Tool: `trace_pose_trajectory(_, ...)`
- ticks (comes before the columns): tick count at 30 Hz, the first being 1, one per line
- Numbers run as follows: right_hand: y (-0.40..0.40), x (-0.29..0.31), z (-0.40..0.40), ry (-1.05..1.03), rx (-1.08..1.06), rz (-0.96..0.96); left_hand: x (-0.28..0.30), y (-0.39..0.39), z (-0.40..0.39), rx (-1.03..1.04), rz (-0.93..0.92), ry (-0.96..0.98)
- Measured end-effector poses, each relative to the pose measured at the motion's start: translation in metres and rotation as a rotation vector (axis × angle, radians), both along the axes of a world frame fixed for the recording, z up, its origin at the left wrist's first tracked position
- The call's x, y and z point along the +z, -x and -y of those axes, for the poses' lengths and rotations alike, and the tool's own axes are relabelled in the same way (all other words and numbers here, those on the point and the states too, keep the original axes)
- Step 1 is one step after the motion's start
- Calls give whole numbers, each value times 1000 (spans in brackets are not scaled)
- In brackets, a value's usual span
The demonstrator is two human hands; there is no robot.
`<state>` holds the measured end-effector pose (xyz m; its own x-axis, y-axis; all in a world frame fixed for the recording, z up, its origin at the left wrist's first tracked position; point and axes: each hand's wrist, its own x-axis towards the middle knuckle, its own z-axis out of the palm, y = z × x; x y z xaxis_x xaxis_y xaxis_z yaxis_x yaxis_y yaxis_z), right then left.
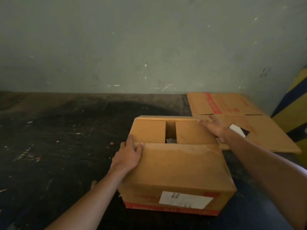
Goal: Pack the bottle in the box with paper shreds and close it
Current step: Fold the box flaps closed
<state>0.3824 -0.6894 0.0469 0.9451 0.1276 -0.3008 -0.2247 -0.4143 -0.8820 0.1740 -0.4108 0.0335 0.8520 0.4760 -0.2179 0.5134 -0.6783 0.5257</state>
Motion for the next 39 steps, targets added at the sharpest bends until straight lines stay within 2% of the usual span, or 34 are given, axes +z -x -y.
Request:
trace_pose_trajectory(5, -66, -23, -15, 39, -71, -89, -4, -6, -5, 4, 8, -16)
trace_pose_trajectory(7, -65, -20, -25, -27, -123, -89, -5, -5, -6, 9, 5, -26)
trace_pose_trajectory(14, -52, 20, -49, -440, -322, 206, -9, -5, -8, 53, 1, 19)
trace_pose_trajectory(18, -4, 39, -49, -475, -370, 415, -10, -4, -10, 116, 23, 93)
trace_pose_trajectory(20, 25, 34, -38, -413, -331, 448, -9, -4, -11, 138, 53, 131)
trace_pose_trajectory(23, 62, 16, -15, -156, -190, 486, -5, -2, -7, 149, 101, 167)
trace_pose_trajectory(27, 91, -7, 11, 167, 136, 450, -1, 6, -2, 153, 171, 139)
trace_pose_trajectory(30, 101, -19, 16, 446, 362, 406, -2, 8, -2, 81, 145, 103)
trace_pose_trajectory(34, 111, -26, 13, 673, 429, 409, -6, 7, -3, -24, 47, 11)
trace_pose_trajectory(39, 115, -25, 12, 736, 432, 375, -3, 5, -1, -43, -3, -56)
